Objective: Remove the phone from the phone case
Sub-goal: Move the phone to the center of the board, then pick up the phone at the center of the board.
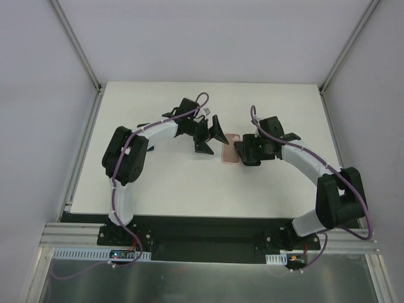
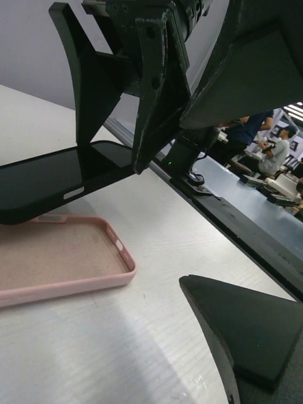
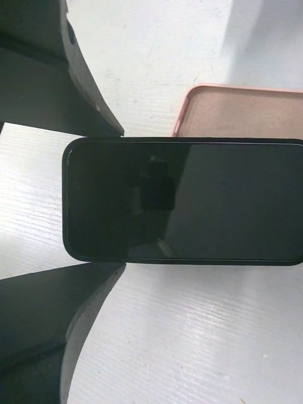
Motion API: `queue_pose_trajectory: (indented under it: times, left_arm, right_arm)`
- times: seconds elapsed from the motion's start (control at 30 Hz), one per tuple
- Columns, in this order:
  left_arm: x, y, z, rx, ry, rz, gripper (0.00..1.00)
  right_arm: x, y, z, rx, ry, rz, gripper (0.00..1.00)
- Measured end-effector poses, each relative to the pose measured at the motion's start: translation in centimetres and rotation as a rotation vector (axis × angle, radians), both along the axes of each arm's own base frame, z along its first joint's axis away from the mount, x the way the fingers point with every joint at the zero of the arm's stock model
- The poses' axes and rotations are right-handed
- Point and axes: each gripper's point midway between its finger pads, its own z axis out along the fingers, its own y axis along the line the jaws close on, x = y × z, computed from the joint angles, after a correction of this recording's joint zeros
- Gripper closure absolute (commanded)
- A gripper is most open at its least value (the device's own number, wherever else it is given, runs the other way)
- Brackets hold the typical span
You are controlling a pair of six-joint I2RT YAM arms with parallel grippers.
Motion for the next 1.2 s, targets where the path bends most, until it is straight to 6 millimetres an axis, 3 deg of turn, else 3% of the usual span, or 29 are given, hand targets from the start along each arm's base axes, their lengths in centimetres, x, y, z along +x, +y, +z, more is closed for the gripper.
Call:
queue_pose_trajectory:
  times: [0.27,0.33,0.37,0.5,0.6,0.97,1.17,1.2]
  left_arm:
    - [-0.4,-1.4,0.1,-0.032,0.010,-0.019,0.01]
    - [-0.4,-1.3,0.1,-0.033,0.008,-0.018,0.01]
    - [-0.5,-1.2,-0.1,-0.032,0.008,-0.015,0.01]
    - [-0.8,-0.2,-0.6,-0.019,0.023,0.001,0.01]
    - [-0.8,0.5,-0.7,-0.014,0.028,0.015,0.01]
    - [-0.8,1.0,0.5,-0.026,-0.006,0.023,0.01]
    - [-0.9,1.2,0.1,-0.016,-0.001,0.025,0.01]
    - [-0.9,1.2,0.1,-0.017,-0.003,0.025,0.01]
  right_arm:
    - [-1.2,0.7,-1.4,-0.068,0.014,0.024,0.99]
    - [-1.7,1.4,-2.5,-0.115,0.032,0.040,0.93]
    - [-2.0,1.7,-3.4,-0.143,0.049,0.037,0.89]
    - [-3.0,3.0,-4.7,-0.201,0.068,0.064,0.33]
    - [-2.9,4.2,-4.3,-0.208,0.052,0.068,0.19]
    - [-2.8,4.4,-4.4,-0.267,0.008,0.070,0.10]
    - [-2.8,4.2,-2.1,-0.223,-0.054,0.065,0.00]
    - [-2.6,4.2,-1.8,-0.214,-0.067,0.064,0.04]
